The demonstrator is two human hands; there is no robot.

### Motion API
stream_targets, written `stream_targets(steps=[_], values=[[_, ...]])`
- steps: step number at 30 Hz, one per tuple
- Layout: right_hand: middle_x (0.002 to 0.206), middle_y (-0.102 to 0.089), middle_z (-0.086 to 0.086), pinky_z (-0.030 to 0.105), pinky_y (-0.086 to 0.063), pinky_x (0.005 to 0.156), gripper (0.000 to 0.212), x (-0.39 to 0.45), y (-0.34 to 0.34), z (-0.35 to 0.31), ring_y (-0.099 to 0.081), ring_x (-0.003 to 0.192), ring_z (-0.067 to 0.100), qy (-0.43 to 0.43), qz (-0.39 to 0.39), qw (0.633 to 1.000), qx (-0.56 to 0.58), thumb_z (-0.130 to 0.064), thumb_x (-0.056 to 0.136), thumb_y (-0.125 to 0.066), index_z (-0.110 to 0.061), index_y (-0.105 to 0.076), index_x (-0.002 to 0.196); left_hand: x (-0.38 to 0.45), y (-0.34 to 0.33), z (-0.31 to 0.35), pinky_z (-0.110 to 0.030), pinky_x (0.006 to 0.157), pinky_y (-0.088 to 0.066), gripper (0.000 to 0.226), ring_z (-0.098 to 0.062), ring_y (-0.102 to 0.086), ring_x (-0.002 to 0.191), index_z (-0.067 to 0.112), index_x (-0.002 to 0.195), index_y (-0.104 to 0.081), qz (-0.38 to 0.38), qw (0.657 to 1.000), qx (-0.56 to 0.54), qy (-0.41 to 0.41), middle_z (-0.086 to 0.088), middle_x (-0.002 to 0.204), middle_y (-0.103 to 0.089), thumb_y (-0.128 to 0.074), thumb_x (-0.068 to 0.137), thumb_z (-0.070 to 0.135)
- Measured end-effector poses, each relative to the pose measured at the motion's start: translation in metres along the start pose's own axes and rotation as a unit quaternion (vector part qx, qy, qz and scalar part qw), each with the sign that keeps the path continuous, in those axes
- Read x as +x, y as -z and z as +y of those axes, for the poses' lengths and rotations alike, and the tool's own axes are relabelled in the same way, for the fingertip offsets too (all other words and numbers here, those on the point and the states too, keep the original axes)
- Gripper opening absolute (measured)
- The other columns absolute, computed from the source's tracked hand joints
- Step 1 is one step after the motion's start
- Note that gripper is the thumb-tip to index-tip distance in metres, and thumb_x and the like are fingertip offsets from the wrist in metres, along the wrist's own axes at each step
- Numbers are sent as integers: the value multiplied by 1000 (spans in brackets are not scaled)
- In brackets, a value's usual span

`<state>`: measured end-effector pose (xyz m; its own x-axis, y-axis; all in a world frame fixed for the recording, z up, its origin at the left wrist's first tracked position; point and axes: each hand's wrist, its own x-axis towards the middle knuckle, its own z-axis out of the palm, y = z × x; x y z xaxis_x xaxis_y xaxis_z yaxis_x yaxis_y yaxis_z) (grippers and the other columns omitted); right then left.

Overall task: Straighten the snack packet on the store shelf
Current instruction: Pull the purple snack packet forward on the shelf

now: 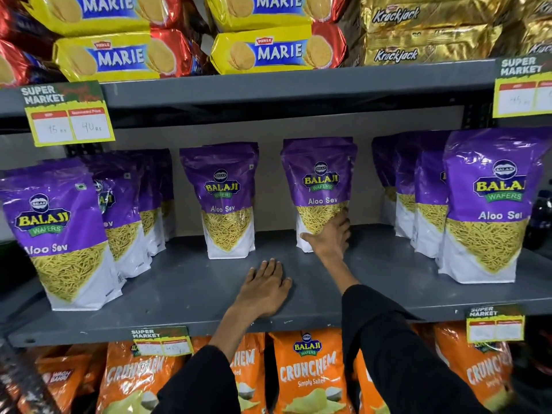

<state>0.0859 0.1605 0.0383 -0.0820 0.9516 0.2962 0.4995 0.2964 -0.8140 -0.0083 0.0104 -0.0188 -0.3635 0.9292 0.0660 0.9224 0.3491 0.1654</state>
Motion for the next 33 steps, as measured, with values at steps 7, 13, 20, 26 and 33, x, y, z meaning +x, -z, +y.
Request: stream_targets(steps=[7,13,20,26,33], values=[[153,-31,24,59,-41,104,135,-24,16,2,-37,139,44,9,8,1000,6,-34,58,-95,-3,-6,155,-1,3,2,-45,126,-1,68,-22,1,157,14,160,-4,-8,1000,4,1,-5,170,-1,-14,103,49],[156,-26,25,62,-38,108,137,-52,35,10,-33,142,45,13,13,1000,10,-34,58,-95,-6,-4,155,0,4,3,-44,126,0,68,-22,2,157,14,160,-3,-16,1000,8,9,-5,170,0,-13,103,49],[156,-25,24,64,-37,106,134,-89,57,20,-30,143,46,28,30,999,12,-37,61,-93,-8,-2,155,0,5,5,-44,125,-2,70,-23,-2,157,14,160,-8,-10,1000,11,20,-6,170,-4,-15,101,50],[158,-22,22,65,-36,106,132,-117,75,31,-27,145,45,42,39,998,17,-39,62,-93,-12,-3,155,-4,9,7,-45,125,-5,70,-23,-5,157,13,160,-11,-12,1000,5,22,-7,170,-7,-17,100,50],[159,-23,21,67,-36,106,130,-142,92,39,-28,144,45,55,54,997,11,-42,63,-92,-14,-4,154,-12,14,14,-46,125,-7,69,-24,-6,157,13,160,-15,-13,1000,4,26,-7,169,-9,-19,101,49]])
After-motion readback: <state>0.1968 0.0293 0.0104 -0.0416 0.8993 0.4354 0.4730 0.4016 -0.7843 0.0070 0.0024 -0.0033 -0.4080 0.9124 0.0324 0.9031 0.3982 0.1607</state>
